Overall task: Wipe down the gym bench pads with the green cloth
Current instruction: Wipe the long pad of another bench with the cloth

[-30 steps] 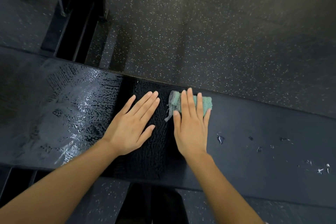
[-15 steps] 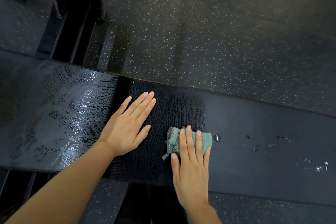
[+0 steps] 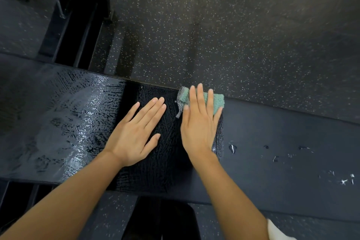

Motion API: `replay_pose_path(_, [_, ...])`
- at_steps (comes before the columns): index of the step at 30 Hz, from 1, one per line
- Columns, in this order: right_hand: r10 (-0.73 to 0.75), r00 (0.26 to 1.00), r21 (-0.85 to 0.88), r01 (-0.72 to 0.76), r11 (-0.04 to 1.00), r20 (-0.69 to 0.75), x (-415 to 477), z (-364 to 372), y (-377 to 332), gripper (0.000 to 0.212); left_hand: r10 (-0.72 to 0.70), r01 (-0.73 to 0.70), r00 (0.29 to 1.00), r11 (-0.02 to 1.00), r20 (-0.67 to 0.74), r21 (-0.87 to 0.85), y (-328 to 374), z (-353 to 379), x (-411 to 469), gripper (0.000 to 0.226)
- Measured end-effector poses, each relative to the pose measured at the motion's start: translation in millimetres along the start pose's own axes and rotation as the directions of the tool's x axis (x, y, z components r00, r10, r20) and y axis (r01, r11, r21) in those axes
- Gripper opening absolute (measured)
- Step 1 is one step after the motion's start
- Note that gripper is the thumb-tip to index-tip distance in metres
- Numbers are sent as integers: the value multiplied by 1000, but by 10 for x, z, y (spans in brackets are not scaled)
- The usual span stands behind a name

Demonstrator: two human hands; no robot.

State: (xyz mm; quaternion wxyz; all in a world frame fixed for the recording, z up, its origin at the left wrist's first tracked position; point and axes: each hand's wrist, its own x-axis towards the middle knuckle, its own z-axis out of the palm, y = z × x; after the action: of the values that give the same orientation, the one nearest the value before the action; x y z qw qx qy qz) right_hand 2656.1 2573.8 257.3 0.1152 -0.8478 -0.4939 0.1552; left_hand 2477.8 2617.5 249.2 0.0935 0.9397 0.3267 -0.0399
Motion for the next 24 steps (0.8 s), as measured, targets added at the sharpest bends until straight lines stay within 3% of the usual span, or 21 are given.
replay_pose_path(9, [-116, 992, -84, 120, 989, 59, 58, -155, 272, 59, 1, -1, 1000, 1000, 4, 19, -2, -11, 6, 69])
replay_pose_path(16, [108, 994, 8, -108, 994, -31, 78, -330, 785, 51, 0, 0, 1000, 1000, 2, 22, 5, -14, 9, 69])
replay_pose_path(21, [357, 925, 99, -347, 933, -127, 142, -181, 379, 50, -1, 1, 1000, 1000, 1, 23, 2, -13, 9, 69])
replay_pose_path(24, [310, 944, 85, -302, 950, -110, 138, -75, 90, 51, -1, 1, 1000, 1000, 1, 21, 5, -13, 12, 69])
